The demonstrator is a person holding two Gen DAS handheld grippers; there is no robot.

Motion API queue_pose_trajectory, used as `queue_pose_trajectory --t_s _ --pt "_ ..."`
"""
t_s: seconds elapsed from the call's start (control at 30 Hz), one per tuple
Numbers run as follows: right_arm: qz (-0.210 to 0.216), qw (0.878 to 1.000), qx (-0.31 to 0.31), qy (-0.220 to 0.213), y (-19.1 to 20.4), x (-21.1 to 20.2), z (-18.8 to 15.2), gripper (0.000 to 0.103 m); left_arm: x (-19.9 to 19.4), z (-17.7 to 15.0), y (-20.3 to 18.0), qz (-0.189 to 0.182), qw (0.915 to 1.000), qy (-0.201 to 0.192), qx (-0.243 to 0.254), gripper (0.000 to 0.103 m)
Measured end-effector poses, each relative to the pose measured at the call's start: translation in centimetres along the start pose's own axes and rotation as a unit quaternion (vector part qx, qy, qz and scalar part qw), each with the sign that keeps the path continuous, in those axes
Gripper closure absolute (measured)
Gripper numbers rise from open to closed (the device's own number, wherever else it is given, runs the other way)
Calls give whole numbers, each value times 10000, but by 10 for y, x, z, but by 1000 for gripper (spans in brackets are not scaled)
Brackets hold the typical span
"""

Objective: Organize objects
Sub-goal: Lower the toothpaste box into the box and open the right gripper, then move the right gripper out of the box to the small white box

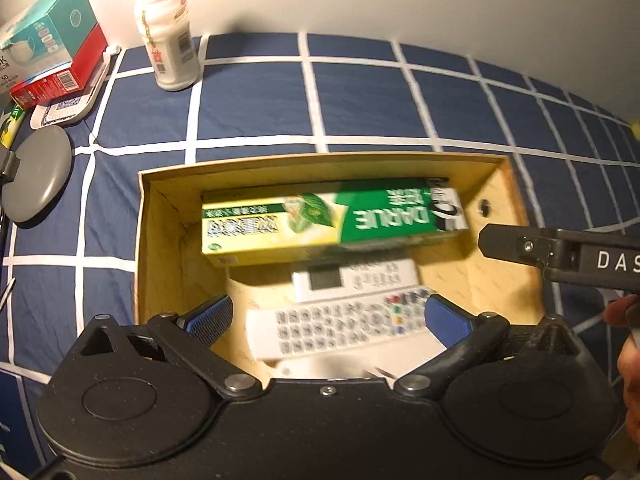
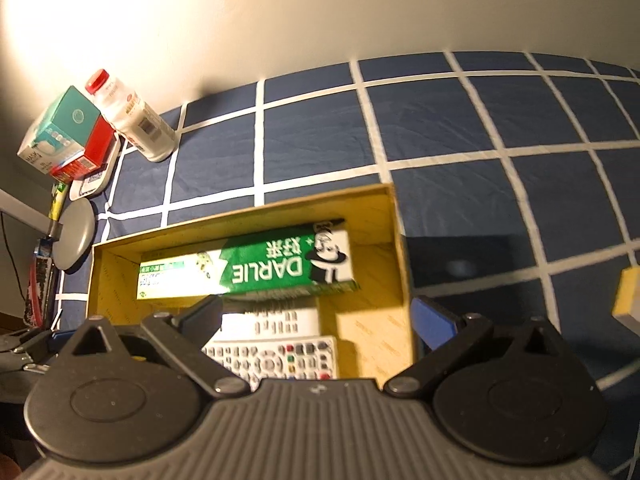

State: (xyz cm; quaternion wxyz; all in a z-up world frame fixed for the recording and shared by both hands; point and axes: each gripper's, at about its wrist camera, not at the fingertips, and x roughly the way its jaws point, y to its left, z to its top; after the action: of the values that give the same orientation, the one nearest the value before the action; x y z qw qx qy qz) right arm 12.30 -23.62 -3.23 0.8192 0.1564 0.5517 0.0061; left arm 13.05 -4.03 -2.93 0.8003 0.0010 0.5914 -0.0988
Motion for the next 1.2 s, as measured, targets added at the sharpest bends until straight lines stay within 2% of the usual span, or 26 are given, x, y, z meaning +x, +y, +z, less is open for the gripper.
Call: queue_pose_trajectory --t_s 0.27,0.63,0.93,1.2 --pt "-188 9994 93 -276 -26 -51 -33 2 -27 -33 -38 -148 9994 -260 189 0" --pt "-365 9969 474 -518 -73 -99 -75 2 -42 -64 -95 -376 9970 -321 588 0" --pt "-526 9915 978 -673 -133 -121 -96 2 -29 -74 -157 -536 9930 -139 1040 0" --pt "-629 9870 1302 -695 -195 -131 -95 2 -11 -69 -220 -591 9897 -26 1302 0"
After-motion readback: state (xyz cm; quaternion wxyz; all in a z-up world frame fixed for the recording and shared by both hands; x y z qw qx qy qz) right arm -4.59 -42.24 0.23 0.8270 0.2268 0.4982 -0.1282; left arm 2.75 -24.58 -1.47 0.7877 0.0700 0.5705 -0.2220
